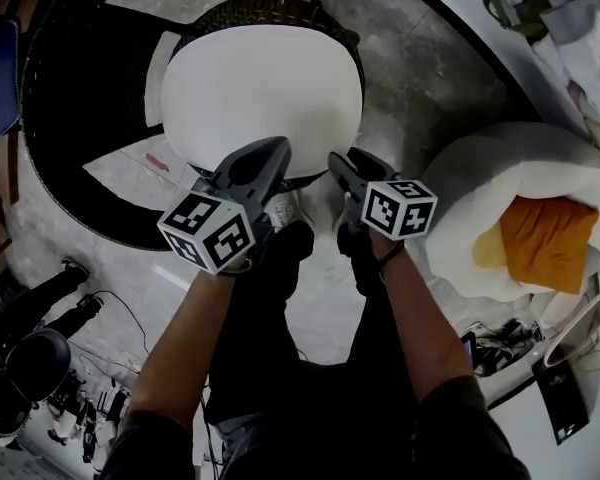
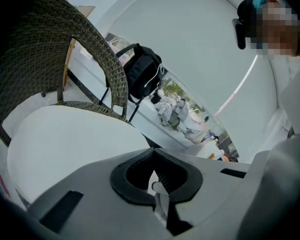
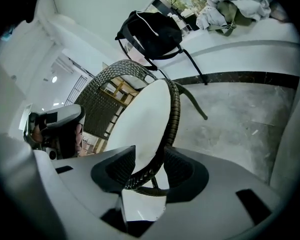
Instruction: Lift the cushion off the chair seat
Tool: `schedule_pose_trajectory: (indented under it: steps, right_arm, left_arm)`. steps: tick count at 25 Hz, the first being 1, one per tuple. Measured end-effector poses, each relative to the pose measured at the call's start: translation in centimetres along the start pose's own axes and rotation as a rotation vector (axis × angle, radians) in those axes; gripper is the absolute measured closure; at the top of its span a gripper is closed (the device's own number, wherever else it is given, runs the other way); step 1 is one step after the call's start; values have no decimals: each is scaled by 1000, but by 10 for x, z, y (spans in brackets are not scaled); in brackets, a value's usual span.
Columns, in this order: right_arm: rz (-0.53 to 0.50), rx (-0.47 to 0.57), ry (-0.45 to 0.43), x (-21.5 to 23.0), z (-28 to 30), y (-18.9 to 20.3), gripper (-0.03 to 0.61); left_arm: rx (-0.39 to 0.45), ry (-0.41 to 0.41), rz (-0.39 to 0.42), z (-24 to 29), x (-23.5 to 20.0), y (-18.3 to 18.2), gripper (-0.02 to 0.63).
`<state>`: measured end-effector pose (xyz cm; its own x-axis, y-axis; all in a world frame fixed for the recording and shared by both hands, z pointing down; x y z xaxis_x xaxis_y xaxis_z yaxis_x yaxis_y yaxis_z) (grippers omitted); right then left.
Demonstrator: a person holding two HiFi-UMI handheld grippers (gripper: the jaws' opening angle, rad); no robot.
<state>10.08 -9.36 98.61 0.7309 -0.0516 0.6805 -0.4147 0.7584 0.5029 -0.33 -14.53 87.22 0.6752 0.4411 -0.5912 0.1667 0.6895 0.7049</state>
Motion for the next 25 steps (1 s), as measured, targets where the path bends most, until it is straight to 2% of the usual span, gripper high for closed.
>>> schedule_pose_trajectory:
  steps: [8,14,17,25]
  right_arm:
    - [10,6,5,-8,6,-5,433]
    - [100,58,-21,-6,20,-21,437]
    - [133,52,-39,-8,31,-24,450]
    - [131,54,-38,-20,63,-44,462]
  left_arm:
    - [-13,2,-15,-6,-4,-3,604]
    - [-1,8,-20,-8,-10,-12,604]
    - [0,14,-21,-11,-14,-15,604]
    - [12,23,-34,-10,-33,-29,604]
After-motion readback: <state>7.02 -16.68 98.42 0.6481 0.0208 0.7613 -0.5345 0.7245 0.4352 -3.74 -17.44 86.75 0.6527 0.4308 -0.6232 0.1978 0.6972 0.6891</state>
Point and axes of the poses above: the fingertips, and each gripper's own axes: z forward along the fingers, x to its right, y out of its underside, the point moved 2 cm from there along -z, backward along the fingers, and after that the axes turned 11 degrees about x, right-handed, at the moved point
